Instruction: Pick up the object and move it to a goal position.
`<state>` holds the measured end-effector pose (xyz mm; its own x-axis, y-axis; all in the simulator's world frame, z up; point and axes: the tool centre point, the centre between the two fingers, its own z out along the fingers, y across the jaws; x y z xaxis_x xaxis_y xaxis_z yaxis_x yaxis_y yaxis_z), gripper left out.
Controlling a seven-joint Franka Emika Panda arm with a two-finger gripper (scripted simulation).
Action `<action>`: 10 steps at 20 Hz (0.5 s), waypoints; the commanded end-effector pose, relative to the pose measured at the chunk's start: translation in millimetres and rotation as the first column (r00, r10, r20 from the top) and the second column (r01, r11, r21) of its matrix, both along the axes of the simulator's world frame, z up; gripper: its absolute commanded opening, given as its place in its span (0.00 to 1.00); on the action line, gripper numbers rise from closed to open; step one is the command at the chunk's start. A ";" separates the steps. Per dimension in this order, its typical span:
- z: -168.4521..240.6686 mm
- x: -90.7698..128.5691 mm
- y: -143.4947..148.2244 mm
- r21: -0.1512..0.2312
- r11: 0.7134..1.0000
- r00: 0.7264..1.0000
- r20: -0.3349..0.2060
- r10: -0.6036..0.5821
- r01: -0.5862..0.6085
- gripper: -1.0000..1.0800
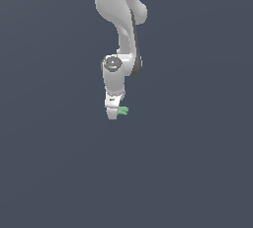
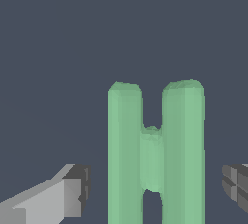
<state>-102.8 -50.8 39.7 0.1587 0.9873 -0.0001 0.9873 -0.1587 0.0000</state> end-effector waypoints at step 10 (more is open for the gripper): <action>-24.6 -0.2 -0.1 0.000 1.000 1.000 0.000 0.002 -0.002 0.00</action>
<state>-103.0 -50.8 16.1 0.1562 0.9877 -0.0004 0.9877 -0.1562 0.0000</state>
